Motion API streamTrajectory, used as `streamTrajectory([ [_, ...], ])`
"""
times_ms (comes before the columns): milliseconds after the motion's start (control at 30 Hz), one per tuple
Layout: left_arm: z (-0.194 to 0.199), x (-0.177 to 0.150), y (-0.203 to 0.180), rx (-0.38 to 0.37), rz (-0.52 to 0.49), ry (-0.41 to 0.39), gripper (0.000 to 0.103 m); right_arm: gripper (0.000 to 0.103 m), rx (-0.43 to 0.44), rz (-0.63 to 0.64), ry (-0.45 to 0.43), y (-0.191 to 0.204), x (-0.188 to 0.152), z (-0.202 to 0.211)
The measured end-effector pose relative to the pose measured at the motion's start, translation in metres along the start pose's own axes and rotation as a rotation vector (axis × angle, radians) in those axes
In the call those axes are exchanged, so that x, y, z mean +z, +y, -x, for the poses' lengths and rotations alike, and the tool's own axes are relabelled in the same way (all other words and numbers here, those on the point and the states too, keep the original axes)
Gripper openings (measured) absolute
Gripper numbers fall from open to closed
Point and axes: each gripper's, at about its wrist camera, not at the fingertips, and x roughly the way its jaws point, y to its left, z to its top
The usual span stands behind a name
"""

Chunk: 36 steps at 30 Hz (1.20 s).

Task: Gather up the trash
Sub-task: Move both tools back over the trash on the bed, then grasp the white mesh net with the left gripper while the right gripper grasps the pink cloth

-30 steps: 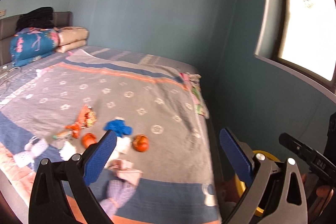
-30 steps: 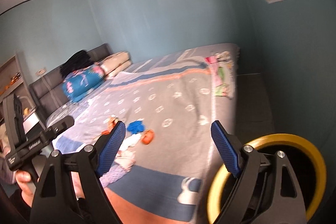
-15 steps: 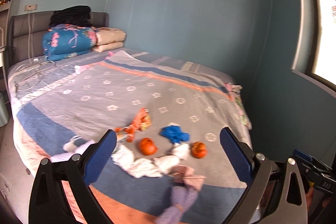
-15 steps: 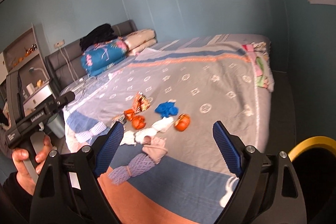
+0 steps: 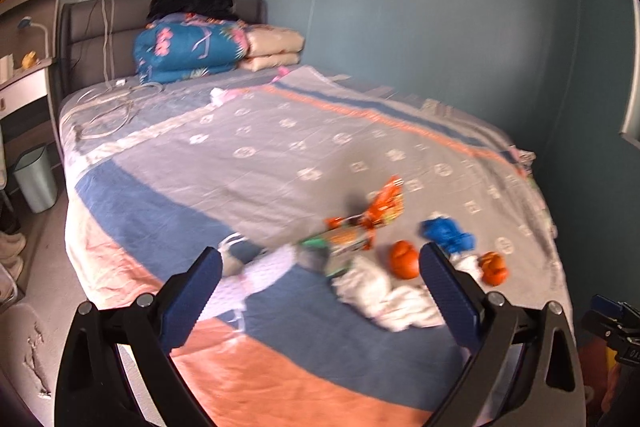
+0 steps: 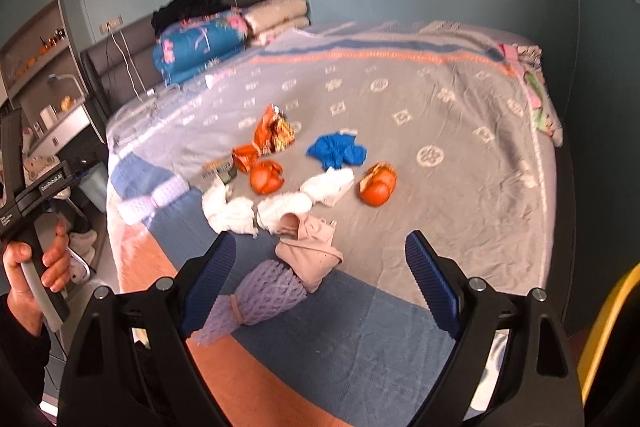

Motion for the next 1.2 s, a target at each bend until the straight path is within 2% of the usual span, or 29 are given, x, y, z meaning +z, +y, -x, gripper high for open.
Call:
streamTrajectory([
  [200, -0.034, -0.011, 0.036, 0.052, 0.01, 0.068, 0.095, 0.083, -0.008, 0.027, 0.062, 0.008, -0.001, -0.042],
  [433, -0.073, -0.019, 0.061, 0.078, 0.016, 0.14, 0.095, 0.083, -0.011, 0.047, 0.126, 0.013, 0.0, -0.082],
  [967, -0.152, -0.025, 0.055, -0.016, -0.081, 0.292, 0.094, 0.081, -0.021, 0.069, 0.224, 0.014, 0.001, -0.14],
  [1133, -0.169, -0.029, 0.05, -0.042, -0.084, 0.326, 0.081, 0.074, -0.019, 0.074, 0.253, 0.012, -0.001, -0.154],
  [1200, -0.174, -0.033, 0.047, -0.053, -0.096, 0.34, 0.079, 0.071, -0.014, 0.068, 0.263, 0.011, -0.002, -0.159],
])
